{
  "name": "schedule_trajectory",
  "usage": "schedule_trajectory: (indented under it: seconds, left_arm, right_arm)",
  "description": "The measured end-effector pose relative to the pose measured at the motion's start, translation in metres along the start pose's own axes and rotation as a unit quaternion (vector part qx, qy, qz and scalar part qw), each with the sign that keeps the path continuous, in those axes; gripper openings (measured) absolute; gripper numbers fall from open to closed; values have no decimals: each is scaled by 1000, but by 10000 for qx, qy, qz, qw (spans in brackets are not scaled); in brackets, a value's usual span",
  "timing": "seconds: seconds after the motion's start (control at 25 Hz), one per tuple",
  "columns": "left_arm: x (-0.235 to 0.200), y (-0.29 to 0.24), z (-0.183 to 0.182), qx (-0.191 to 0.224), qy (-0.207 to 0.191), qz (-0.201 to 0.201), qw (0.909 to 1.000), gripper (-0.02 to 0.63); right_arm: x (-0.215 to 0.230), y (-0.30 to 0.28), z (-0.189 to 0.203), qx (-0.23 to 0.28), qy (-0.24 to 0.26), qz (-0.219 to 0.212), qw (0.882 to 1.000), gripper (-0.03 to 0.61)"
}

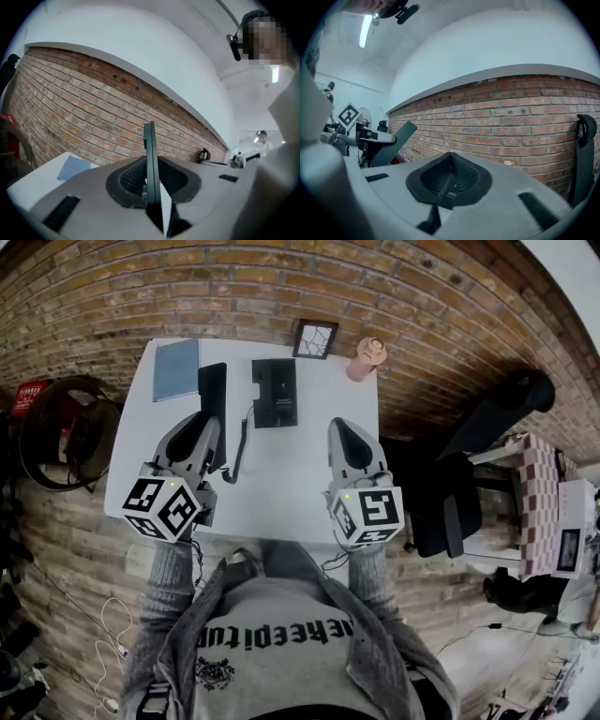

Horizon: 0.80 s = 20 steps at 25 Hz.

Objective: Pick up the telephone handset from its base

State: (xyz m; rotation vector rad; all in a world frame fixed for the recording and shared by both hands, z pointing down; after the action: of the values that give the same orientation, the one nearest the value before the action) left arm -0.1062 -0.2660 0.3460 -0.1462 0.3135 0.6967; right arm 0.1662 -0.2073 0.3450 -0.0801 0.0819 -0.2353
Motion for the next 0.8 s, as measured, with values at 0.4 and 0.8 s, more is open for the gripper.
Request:
schedule_trajectory:
  seconds: [0.4, 0.8]
  left_arm:
    - [20, 55, -23, 507, -313, -80, 9982, 71]
    - [35, 98, -35, 911, -533, -180, 9943, 71]
  right_arm:
    - [-24, 45, -22, 233, 228, 259, 9991, 3]
    - [-47, 82, -36, 465, 312, 470, 9973, 3]
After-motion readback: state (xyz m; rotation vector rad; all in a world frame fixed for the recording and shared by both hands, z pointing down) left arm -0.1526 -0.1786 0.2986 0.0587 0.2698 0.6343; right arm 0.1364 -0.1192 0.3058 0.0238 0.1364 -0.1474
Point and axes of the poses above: the fingertips, and each gripper's own axes: y backward along the fingers, x to its right, z out of its underside, the point moved 8 cm from there along y, backward along the fingers, and after that the axes turned 1 degree about z, right-handed, at the moved point
